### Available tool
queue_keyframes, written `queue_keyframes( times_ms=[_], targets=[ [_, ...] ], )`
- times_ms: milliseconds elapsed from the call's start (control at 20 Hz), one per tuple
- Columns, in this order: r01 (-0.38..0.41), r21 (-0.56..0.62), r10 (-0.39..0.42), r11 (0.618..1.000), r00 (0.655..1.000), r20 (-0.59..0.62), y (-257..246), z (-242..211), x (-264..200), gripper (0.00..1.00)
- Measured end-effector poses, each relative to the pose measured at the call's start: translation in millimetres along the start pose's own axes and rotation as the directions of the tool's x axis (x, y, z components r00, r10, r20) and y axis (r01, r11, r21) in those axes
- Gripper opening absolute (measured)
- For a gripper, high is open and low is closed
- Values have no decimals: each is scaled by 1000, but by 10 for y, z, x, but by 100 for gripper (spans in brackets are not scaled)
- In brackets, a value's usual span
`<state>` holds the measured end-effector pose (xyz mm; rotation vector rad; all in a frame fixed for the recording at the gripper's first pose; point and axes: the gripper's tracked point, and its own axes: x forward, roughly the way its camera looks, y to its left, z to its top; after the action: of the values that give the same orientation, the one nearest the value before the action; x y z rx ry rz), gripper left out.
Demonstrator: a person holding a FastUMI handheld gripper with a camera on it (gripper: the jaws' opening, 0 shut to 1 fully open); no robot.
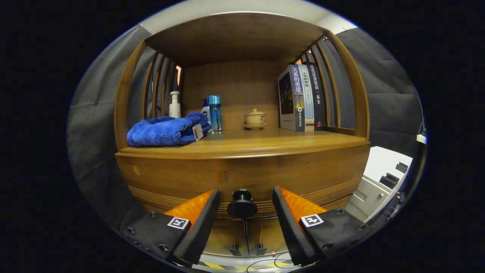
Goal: Pull open the drawer, take out the items inside it, and place them on the countertop above the cabinet.
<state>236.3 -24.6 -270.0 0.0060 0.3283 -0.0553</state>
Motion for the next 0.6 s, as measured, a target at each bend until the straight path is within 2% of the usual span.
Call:
queue_keyframes(
  times_ms=[150, 300, 350, 550, 600],
  targets=[
    [0, -15, 0, 1000, 1000, -24, 14, -91, 105, 80],
    [4, -24, -5, 1000, 1000, -29, 60, -145, 248, 63],
    [5, -27, -6, 1000, 999, -34, 58, -138, 134, 58],
    [-5, 13, 5, 1000, 999, -52, 46, -152, 143, 38],
    [-4, 4, 4, 1000, 998, -56, 35, -162, 144, 38]
  ],
)
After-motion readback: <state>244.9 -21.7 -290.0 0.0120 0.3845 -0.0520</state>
